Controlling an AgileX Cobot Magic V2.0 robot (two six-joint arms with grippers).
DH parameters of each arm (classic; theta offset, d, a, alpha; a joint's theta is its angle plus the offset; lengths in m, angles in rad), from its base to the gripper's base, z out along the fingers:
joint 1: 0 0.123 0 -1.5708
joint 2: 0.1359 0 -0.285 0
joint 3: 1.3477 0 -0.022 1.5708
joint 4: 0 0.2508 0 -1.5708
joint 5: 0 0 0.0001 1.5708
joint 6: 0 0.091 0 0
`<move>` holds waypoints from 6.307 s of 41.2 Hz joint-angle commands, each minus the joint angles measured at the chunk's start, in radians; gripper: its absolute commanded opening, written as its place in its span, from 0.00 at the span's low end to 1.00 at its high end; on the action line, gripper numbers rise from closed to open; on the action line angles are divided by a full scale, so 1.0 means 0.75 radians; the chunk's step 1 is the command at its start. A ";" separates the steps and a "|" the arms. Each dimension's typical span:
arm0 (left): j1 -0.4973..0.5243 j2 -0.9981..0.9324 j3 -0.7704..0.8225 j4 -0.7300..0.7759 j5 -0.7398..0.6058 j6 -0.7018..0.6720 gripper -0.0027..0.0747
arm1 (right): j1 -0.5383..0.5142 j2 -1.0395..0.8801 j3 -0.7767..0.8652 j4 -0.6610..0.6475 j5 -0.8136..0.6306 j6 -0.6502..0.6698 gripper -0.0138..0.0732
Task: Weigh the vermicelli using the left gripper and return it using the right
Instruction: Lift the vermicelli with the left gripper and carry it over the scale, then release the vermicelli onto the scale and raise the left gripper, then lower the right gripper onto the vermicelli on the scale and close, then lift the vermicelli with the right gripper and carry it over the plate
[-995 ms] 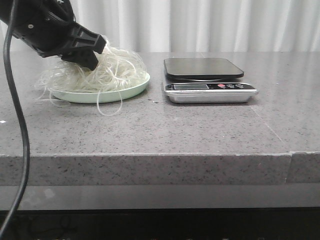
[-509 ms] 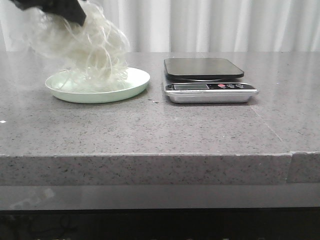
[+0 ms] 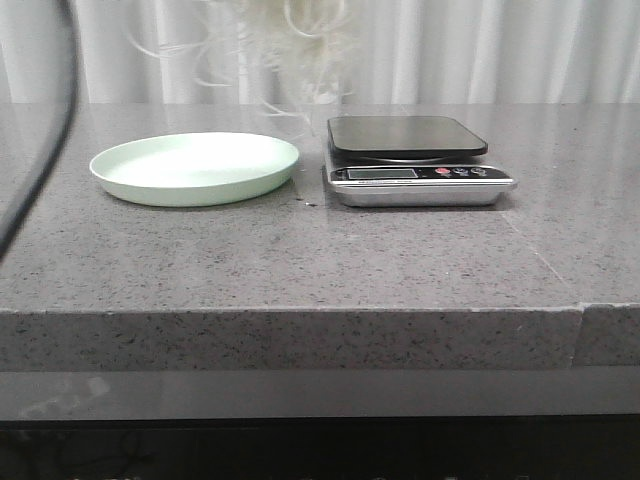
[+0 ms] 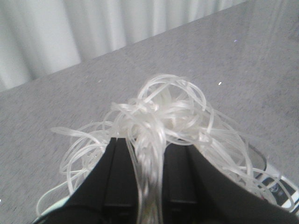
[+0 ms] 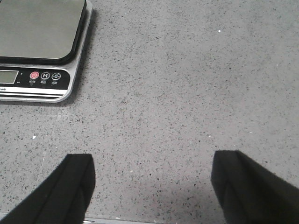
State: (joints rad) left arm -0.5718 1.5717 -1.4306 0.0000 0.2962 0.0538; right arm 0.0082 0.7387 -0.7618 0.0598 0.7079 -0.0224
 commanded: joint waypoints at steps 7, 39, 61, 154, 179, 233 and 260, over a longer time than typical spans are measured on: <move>-0.072 0.184 -0.272 -0.012 -0.170 -0.002 0.22 | -0.006 0.003 -0.041 -0.001 -0.070 -0.006 0.86; -0.125 0.357 -0.354 -0.012 -0.272 -0.002 0.65 | -0.006 0.003 -0.041 -0.001 -0.070 -0.006 0.86; -0.125 -0.130 -0.348 0.071 0.205 -0.002 0.64 | -0.006 0.003 -0.041 -0.001 -0.070 -0.006 0.86; -0.125 -1.618 0.968 0.038 0.245 -0.002 0.64 | 0.571 1.380 -1.279 0.055 -0.157 -0.116 0.86; -0.125 -1.618 0.968 0.038 0.245 -0.002 0.64 | 0.570 1.571 -1.483 -0.109 0.099 -0.120 0.52; -0.125 -1.618 0.968 0.038 0.245 -0.002 0.64 | 0.869 1.438 -1.723 -0.080 -0.270 -0.120 0.34; -0.125 -1.618 0.968 0.038 0.245 -0.002 0.64 | 0.887 1.695 -1.724 -0.050 -0.087 -0.119 0.76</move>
State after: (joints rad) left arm -0.6613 0.3523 -0.6808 0.0375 0.5584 0.0538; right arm 0.6767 2.0937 -2.0176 0.0110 0.6797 -0.0977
